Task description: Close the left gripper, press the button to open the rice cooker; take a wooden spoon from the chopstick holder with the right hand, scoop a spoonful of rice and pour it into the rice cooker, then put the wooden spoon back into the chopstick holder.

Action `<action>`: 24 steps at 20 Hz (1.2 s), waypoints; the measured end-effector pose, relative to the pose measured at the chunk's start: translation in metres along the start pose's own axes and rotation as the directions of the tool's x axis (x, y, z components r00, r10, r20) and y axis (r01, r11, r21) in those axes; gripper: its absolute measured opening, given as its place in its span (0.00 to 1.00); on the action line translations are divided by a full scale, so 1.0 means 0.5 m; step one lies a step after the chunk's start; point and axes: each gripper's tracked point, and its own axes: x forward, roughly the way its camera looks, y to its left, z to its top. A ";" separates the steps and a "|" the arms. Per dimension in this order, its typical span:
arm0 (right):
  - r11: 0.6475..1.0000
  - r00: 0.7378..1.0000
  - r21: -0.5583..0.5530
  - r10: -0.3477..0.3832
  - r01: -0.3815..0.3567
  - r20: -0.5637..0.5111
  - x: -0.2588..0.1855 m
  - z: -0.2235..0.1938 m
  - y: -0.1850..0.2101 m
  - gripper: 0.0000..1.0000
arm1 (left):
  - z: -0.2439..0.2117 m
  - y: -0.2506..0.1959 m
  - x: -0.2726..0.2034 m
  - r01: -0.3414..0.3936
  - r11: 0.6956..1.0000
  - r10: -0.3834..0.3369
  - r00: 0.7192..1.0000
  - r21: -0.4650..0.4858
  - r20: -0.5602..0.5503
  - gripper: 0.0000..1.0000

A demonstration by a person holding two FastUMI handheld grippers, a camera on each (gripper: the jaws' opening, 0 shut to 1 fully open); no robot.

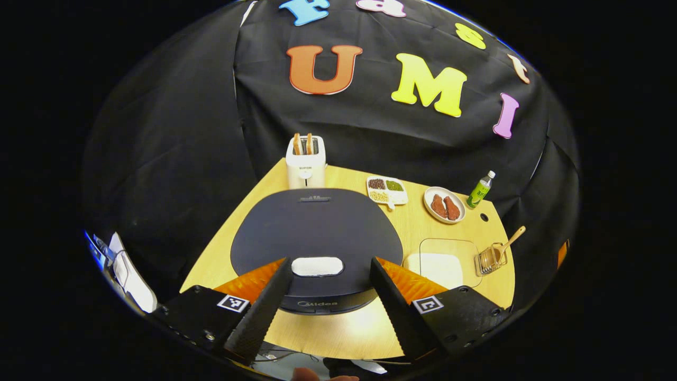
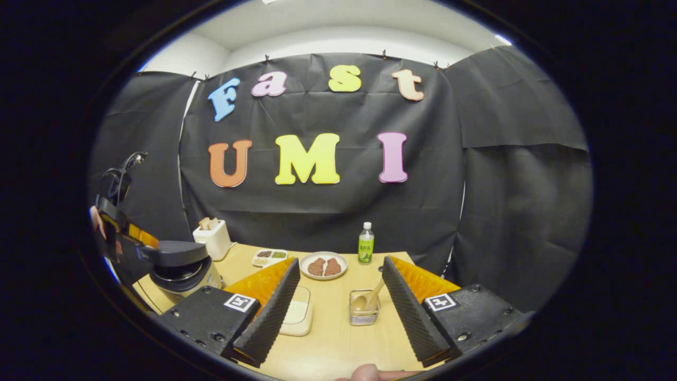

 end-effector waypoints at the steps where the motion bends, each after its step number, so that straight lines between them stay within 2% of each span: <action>1: 1.000 1.000 -0.001 0.000 0.000 0.000 0.001 0.004 0.000 1.00 | -0.020 0.005 0.002 0.002 1.000 -0.002 1.000 -0.007 -0.020 0.97; 4: 1.000 1.000 -0.025 0.004 -0.004 0.007 0.006 0.015 0.002 0.99 | -0.064 0.011 0.026 0.003 1.000 -0.004 0.998 -0.010 -0.068 0.97; 10: 0.999 1.000 -0.022 0.026 -0.026 0.004 0.027 0.017 0.018 1.00 | -0.081 0.015 0.042 -0.020 0.999 0.018 0.996 -0.025 -0.082 0.95; 14: 0.998 0.999 -0.021 0.054 -0.054 -0.006 0.047 0.010 0.032 0.99 | -0.112 0.019 0.050 -0.061 0.998 0.062 0.995 0.019 -0.083 0.96; 18: 0.997 0.997 -0.003 0.073 -0.074 -0.015 0.074 0.003 0.028 1.00 | -0.099 0.018 0.055 -0.088 0.996 0.087 0.996 -0.022 -0.032 0.96; 22: 0.998 0.998 0.015 0.053 -0.053 -0.044 0.117 -0.021 -0.010 1.00 | -0.087 0.021 0.058 -0.148 0.988 0.150 0.988 -0.050 0.032 0.95; 23: 0.998 0.997 0.027 0.059 -0.058 -0.046 0.126 -0.024 -0.018 1.00 | -0.082 0.019 0.062 -0.163 0.985 0.166 0.985 -0.056 0.053 1.00; 24: 0.998 0.997 0.032 0.063 -0.061 -0.041 0.136 -0.021 -0.028 0.99 | -0.080 0.018 0.061 -0.176 0.983 0.180 0.982 -0.055 0.066 0.95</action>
